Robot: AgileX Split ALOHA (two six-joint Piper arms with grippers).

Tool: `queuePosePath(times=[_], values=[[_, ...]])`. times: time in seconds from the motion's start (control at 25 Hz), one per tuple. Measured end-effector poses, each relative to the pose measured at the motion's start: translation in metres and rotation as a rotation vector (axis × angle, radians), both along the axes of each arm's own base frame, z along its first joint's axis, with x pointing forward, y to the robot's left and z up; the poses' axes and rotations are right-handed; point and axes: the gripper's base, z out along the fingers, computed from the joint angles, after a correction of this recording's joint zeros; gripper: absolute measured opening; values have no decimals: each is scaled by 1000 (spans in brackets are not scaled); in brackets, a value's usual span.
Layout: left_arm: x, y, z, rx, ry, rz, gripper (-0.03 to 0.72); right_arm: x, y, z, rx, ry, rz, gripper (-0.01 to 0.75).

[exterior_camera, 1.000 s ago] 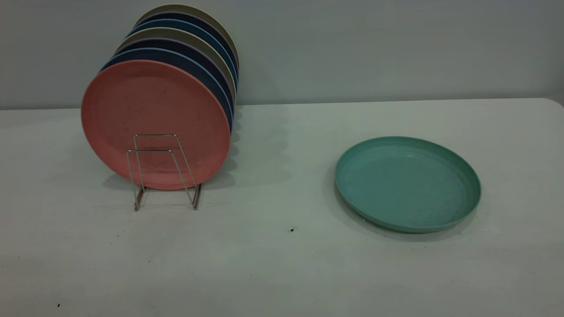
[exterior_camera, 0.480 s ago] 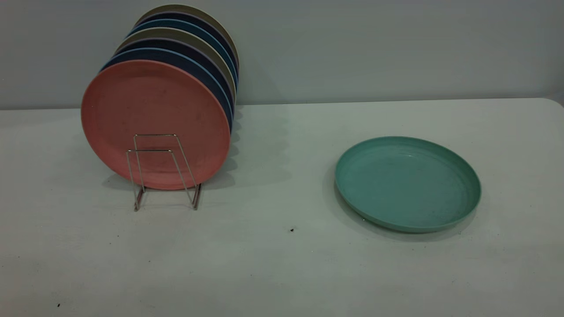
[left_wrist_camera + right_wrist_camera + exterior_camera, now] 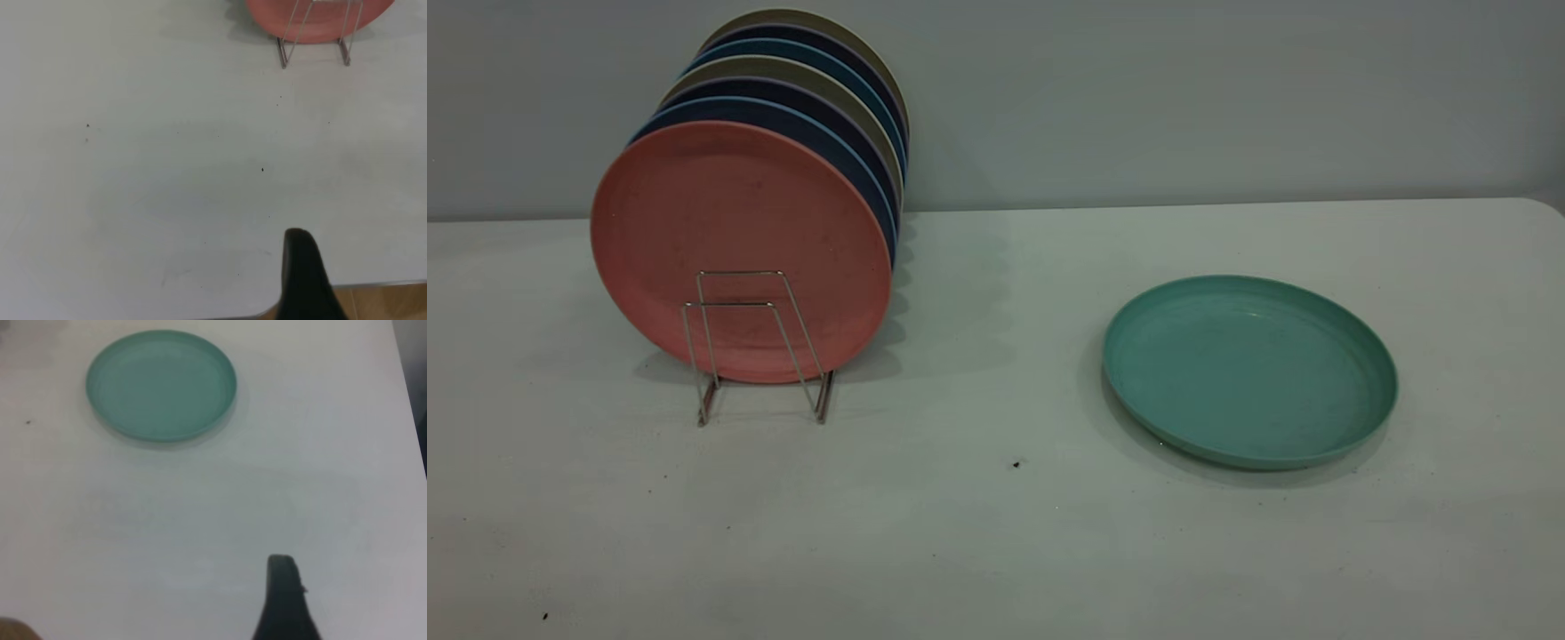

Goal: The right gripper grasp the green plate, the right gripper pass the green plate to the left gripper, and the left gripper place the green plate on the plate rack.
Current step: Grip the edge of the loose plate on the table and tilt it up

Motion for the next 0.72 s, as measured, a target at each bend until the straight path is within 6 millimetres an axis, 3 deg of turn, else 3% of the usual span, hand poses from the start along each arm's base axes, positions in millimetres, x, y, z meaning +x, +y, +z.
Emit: queuePosePath(times=[0.52, 0.72], values=[[0, 0, 0, 0, -1, 0, 470, 0, -1, 0, -9, 0, -8, 552], [5, -2, 13, -21, -135, -8, 470, 0, -5, 0, -15, -1, -53, 549]])
